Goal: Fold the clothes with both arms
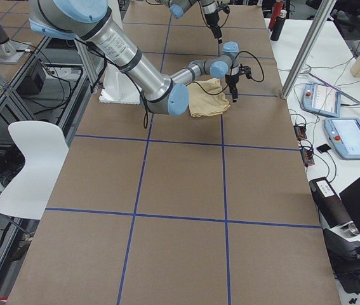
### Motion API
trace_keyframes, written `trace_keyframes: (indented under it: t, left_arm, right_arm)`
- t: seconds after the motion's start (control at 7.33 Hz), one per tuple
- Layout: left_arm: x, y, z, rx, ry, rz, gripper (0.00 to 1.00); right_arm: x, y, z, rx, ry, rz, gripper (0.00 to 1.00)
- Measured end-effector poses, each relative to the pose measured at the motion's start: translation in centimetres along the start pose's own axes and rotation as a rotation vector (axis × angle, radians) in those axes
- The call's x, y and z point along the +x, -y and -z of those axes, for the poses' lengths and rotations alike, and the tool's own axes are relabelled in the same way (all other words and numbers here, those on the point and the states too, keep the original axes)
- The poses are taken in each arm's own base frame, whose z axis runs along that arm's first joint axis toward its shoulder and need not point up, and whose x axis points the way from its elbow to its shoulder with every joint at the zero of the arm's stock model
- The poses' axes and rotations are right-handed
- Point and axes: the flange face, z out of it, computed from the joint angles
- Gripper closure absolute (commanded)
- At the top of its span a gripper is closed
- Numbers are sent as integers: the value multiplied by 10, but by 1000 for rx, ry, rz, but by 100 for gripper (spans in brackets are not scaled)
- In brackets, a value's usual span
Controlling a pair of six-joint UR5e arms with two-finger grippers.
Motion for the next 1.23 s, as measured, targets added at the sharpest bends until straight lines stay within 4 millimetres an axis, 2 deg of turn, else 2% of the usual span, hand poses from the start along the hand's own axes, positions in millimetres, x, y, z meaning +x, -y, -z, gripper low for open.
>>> trace_keyframes:
  t: [0.14,0.27,0.55,0.68,0.95,1.09,1.23]
  left_arm:
    - [-13,10,4,6,7,-67,0]
    - [-37,26,8,-6,20,-147,0]
    - [-107,76,28,-50,38,-333,0]
    - [-142,99,39,-51,56,-391,0]
    - [-215,144,61,-42,84,-480,0]
    - [-252,164,78,-44,86,-538,0]
    - [-278,179,95,-35,91,-580,0]
  right_arm:
    - [33,19,15,-13,25,-8,0]
    - [77,35,30,-30,47,-8,0]
    - [182,56,60,-71,31,52,0]
    - [238,60,74,-90,25,84,0]
    - [376,55,105,-107,65,132,0]
    - [437,43,118,-101,82,138,0]
    - [476,24,126,-90,82,143,0]
